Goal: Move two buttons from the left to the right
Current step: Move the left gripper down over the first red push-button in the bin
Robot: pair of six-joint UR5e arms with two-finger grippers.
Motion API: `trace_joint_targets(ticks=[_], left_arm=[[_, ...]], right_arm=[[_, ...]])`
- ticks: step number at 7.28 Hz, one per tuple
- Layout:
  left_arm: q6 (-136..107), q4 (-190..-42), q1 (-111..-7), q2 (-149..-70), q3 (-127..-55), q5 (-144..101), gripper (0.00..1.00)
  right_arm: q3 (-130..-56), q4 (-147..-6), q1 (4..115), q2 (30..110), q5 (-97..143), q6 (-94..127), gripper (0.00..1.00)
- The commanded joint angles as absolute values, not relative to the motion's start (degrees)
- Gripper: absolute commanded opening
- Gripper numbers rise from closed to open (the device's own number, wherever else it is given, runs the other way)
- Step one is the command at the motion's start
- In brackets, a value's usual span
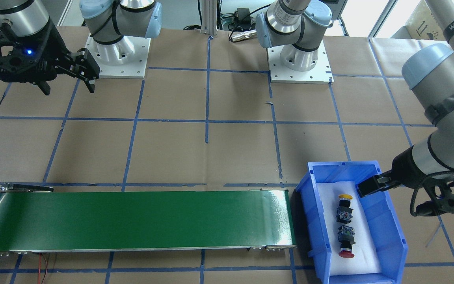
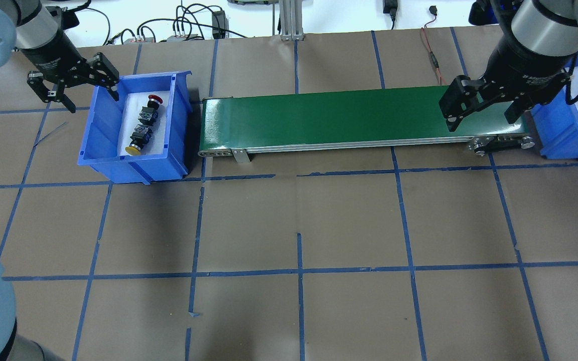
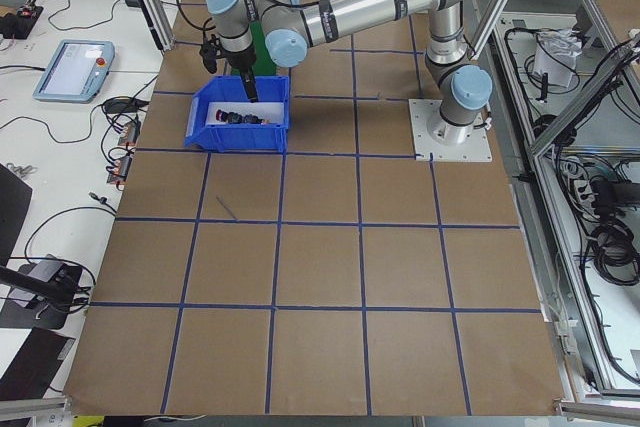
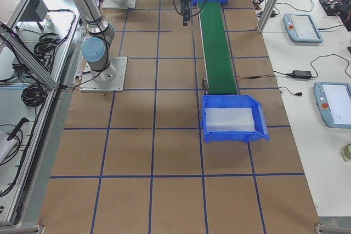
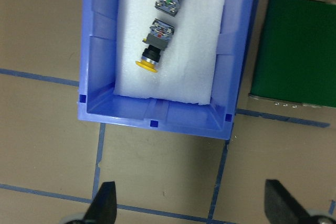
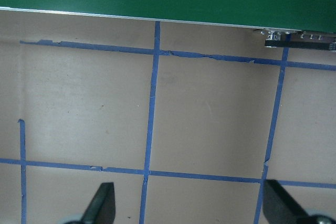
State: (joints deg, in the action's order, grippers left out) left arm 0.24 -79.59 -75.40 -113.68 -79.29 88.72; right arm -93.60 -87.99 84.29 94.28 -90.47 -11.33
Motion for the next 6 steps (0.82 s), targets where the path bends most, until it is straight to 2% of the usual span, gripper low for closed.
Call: trace_joint_targets(ticks=[1, 3, 6], left_arm=[[0.88, -74.11, -76.90, -118.81, -76.83, 88.42, 1.00], [4.46, -73.92, -76.99, -121.02, -74.80, 88.51, 1.00], [10.88, -71.91, -77.26, -122.17, -75.67, 88.77, 1.00]], right_arm=[[-93.25, -86.40, 84.20, 94.13, -90.62, -11.34, 1.00], [-92.99, -86.31, 84.20, 93.96, -90.62, -11.34, 1.00], [-93.25, -86.40, 84.20, 93.96, -90.62, -11.34, 1.00]])
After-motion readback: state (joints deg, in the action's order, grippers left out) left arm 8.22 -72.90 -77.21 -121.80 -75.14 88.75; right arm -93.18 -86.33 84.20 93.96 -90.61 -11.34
